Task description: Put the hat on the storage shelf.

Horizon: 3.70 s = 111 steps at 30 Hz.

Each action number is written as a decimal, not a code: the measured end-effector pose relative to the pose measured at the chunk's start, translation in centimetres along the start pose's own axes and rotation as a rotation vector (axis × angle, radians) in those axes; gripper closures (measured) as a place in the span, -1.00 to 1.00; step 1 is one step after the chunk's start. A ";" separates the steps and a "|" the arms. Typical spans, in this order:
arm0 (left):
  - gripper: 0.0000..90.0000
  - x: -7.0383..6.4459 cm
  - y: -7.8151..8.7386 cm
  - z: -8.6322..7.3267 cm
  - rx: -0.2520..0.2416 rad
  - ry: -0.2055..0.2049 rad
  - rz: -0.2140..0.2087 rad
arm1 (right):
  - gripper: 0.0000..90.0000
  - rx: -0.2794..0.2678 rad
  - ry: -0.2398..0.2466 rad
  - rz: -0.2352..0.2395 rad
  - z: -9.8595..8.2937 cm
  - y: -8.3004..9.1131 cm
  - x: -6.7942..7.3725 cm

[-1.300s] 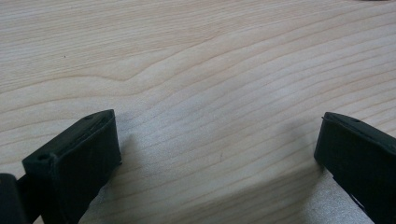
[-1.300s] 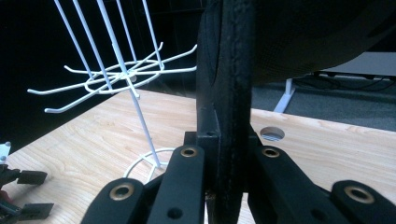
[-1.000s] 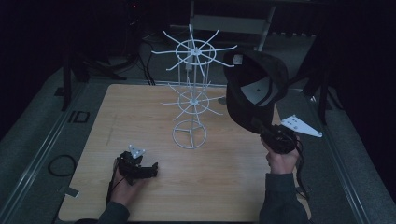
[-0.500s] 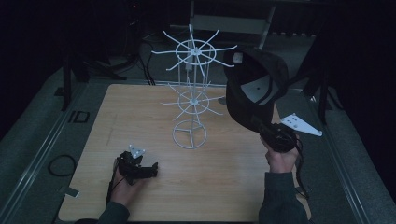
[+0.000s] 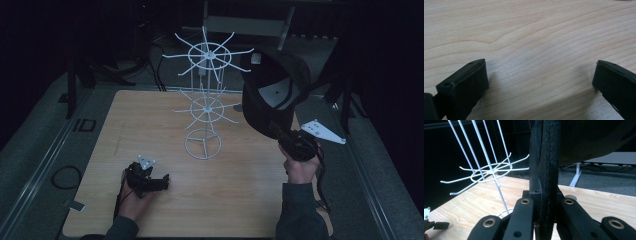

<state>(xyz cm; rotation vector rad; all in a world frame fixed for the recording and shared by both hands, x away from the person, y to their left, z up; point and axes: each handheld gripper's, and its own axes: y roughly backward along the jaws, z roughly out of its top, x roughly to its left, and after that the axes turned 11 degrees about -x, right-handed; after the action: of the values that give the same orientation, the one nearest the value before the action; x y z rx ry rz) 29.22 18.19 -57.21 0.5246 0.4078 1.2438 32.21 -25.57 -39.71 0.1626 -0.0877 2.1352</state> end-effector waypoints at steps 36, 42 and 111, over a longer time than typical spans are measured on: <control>-1.00 0.0 0.0 0.0 0.000 -0.001 -0.001 | 0.92 -0.001 0.040 0.031 0.6 -1.1 1.6; -1.00 0.0 0.0 0.0 0.000 -0.003 -0.002 | 0.92 0.005 0.047 0.037 0.5 -1.2 1.9; -1.00 0.0 -0.1 0.1 0.001 -0.002 -0.005 | -0.64 0.113 0.112 0.098 -1.6 -1.7 2.9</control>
<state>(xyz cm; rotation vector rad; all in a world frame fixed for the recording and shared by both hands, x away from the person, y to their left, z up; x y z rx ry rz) 29.28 18.13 -57.20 0.5257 0.4078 1.2383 31.94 -22.04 -40.83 0.1066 0.0921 2.2435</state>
